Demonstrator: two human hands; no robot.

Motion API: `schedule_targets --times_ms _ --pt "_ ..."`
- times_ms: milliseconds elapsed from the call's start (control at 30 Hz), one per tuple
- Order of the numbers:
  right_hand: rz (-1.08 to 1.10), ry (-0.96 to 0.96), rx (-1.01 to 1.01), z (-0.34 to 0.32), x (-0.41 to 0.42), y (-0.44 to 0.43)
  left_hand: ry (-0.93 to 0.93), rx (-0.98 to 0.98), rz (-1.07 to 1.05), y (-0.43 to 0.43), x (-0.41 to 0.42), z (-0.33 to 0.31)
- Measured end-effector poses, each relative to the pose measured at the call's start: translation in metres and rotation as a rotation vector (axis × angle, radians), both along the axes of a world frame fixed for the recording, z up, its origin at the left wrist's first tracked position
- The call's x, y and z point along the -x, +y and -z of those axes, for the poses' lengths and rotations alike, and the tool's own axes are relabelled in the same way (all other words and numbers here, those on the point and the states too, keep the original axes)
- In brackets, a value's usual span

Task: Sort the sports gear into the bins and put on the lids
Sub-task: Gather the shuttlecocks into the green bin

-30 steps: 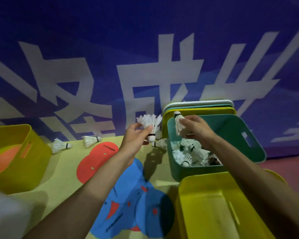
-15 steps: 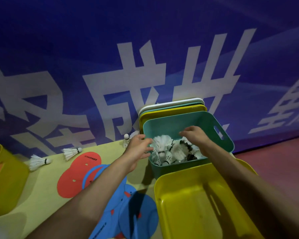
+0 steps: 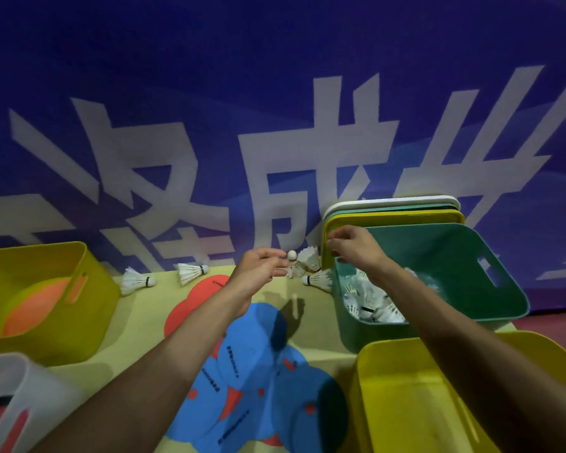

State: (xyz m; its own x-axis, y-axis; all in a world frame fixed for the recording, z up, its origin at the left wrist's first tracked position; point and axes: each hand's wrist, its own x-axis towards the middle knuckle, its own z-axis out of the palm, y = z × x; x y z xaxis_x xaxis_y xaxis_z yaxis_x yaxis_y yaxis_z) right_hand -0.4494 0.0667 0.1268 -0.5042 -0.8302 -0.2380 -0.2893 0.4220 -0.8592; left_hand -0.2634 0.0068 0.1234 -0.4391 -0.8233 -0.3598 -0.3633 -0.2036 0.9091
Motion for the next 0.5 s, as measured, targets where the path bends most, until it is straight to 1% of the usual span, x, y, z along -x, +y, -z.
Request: schedule_targets --times_ms 300,500 --pt "-0.190 0.059 -0.094 0.022 -0.093 -0.081 -0.007 0.000 -0.177 -0.055 -0.100 0.022" --pt "-0.316 0.146 -0.163 0.047 -0.157 -0.135 -0.082 0.040 -0.245 -0.109 -0.163 0.048"
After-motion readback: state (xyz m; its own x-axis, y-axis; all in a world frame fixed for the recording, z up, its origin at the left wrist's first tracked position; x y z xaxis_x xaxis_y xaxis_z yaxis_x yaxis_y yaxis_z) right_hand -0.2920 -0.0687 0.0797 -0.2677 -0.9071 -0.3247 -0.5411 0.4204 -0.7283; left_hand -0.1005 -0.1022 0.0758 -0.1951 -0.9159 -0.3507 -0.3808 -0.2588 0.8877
